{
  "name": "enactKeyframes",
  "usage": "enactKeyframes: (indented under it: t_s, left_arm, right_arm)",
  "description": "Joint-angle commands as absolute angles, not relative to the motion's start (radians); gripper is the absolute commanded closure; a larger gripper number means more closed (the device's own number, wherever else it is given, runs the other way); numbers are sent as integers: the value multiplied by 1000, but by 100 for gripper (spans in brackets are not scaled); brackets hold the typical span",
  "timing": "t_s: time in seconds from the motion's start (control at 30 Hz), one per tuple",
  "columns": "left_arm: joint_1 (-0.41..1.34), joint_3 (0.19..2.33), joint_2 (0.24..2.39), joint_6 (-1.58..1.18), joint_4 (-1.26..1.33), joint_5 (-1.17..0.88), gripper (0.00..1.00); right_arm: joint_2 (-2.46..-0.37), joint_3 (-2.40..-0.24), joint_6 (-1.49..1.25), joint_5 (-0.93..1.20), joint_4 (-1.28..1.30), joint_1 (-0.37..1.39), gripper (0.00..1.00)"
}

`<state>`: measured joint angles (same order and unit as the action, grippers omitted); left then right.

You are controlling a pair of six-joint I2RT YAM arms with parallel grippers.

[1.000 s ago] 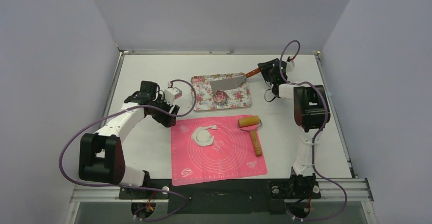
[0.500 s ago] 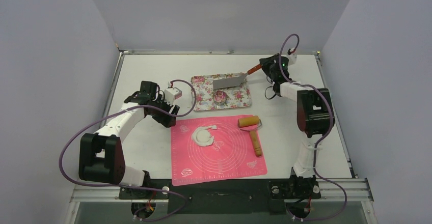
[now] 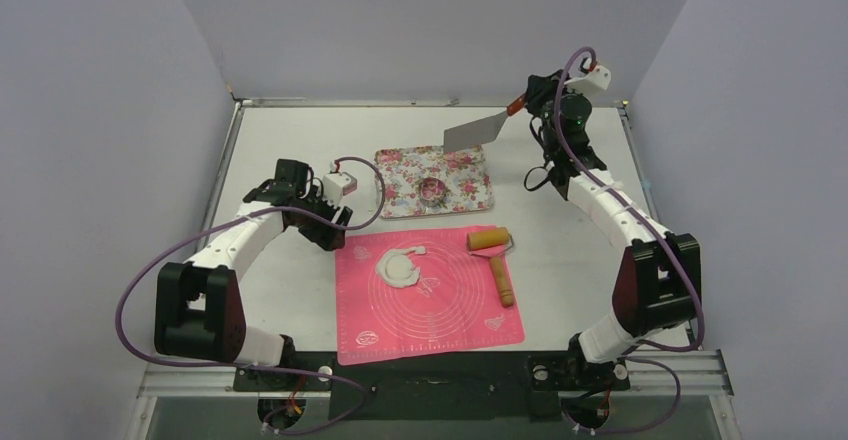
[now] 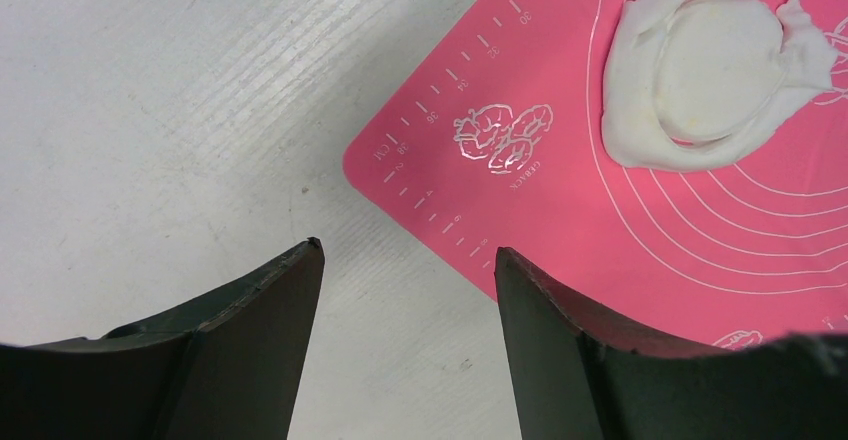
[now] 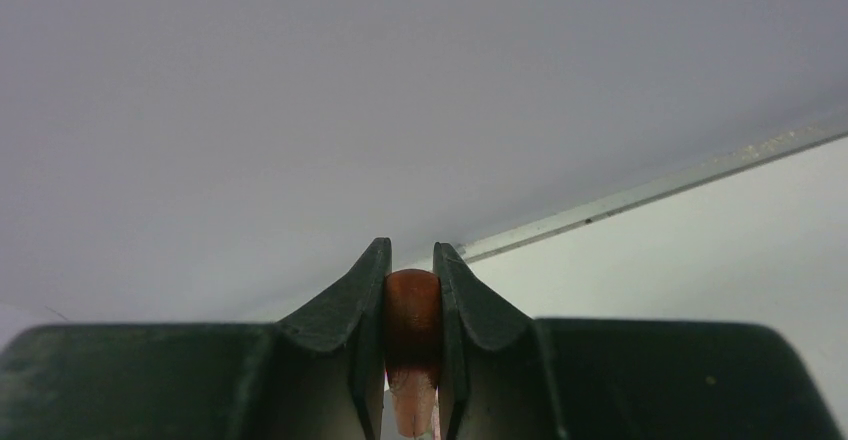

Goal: Roll out the dumpling wrappers from the dough
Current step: Remove the dumpling wrapper from the work surface.

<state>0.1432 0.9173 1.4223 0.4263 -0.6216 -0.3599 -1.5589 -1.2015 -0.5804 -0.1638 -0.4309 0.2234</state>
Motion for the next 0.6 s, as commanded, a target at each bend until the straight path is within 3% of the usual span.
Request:
enactKeyframes:
  t_s: [0.0,0.3,0.57]
  left_arm:
    - [147,943,1374,448,-642,-383,38]
    - [192,876,1395,493,-646,-354,38]
    - [197,862,1379,491,-632,-353,38]
  right_arm:
    - [-1501,-1146,-540,-184,-416,228,100]
    - [-1200,-959,-506,-148,-316,332,100]
    - [-1106,-871,-541,-101,-264,365,100]
